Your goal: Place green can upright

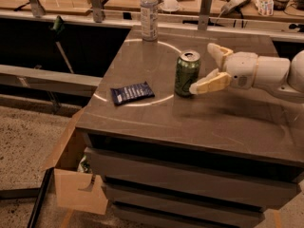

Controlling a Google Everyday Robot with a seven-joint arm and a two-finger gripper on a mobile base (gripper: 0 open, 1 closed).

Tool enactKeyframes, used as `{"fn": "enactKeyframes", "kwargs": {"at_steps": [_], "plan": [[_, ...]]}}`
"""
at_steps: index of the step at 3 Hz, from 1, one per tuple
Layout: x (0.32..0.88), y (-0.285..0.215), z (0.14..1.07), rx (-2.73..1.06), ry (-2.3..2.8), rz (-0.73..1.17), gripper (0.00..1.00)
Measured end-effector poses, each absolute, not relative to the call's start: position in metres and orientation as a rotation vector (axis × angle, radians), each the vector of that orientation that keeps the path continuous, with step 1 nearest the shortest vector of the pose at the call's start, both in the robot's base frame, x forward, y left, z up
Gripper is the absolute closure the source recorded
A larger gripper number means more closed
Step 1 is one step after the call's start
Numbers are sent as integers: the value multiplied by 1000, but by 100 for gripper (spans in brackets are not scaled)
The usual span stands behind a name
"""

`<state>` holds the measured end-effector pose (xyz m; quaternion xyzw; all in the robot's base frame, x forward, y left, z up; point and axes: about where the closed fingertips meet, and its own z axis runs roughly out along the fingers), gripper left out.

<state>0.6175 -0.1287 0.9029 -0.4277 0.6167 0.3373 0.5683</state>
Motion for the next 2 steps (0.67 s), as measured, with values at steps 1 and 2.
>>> {"fn": "enactKeyframes", "kwargs": {"at_steps": [1, 2], "plan": [[619, -170, 910, -989, 1510, 665, 0], [620, -176, 910, -989, 1519, 648, 0]]}}
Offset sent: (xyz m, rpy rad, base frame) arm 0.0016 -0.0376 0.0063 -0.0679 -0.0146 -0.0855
